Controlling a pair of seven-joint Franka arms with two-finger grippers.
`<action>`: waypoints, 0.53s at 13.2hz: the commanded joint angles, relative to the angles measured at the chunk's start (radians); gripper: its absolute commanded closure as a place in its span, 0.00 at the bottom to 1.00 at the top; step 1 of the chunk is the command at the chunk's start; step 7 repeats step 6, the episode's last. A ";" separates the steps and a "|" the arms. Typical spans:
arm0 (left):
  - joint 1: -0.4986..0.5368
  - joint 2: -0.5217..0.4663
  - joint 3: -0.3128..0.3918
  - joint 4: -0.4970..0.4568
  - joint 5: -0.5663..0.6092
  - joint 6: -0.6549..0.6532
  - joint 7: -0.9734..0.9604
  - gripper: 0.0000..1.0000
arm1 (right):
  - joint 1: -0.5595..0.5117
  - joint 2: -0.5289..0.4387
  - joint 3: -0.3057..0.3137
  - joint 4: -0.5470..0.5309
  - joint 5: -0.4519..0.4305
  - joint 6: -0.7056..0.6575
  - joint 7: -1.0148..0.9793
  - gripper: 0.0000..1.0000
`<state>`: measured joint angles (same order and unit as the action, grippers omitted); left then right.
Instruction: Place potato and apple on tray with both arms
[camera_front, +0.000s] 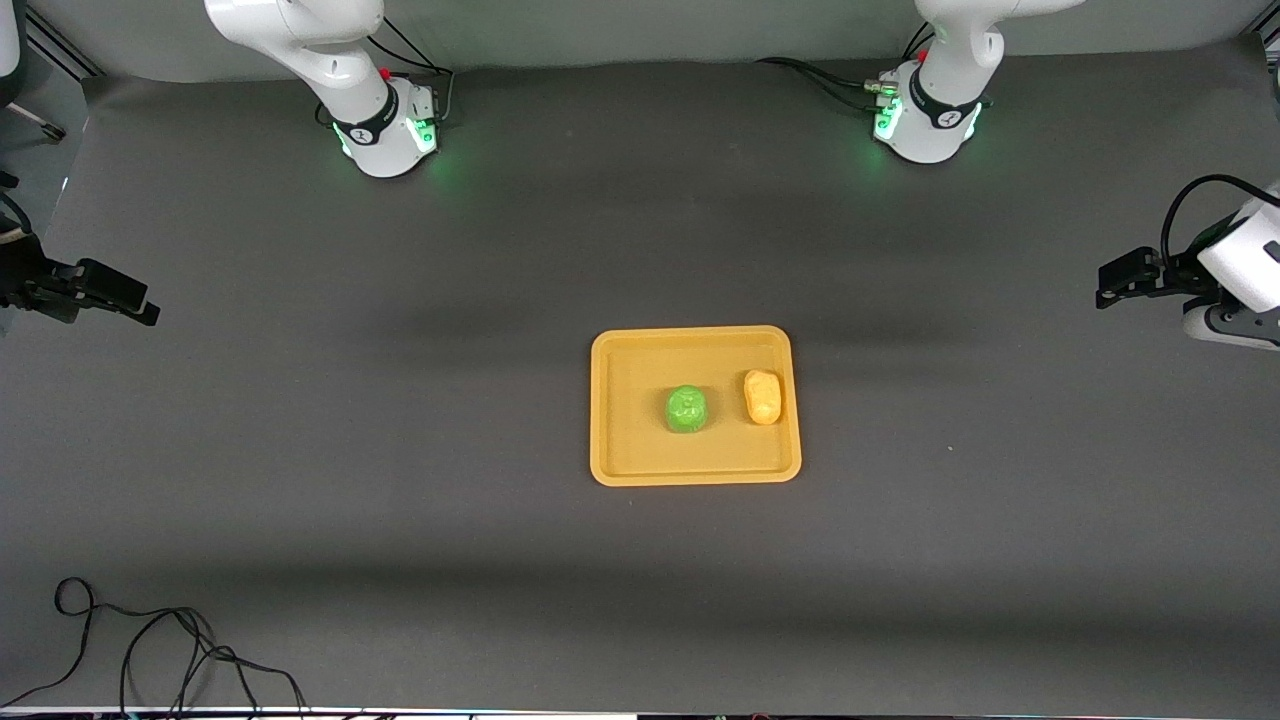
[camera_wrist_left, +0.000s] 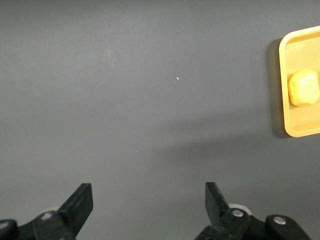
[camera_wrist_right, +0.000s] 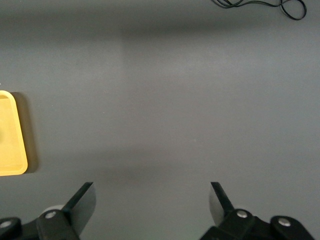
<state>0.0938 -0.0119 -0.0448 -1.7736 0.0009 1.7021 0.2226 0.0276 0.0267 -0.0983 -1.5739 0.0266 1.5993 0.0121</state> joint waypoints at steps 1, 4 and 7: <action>-0.003 -0.006 -0.003 -0.004 0.014 0.008 0.003 0.00 | 0.003 -0.022 0.009 -0.023 -0.007 0.002 -0.021 0.00; -0.005 -0.005 -0.003 -0.003 0.014 0.011 0.001 0.00 | 0.008 -0.024 0.011 -0.023 -0.007 0.001 -0.008 0.00; -0.002 -0.005 -0.003 -0.003 0.014 0.010 0.001 0.00 | 0.008 -0.022 0.011 -0.021 -0.007 0.001 -0.009 0.00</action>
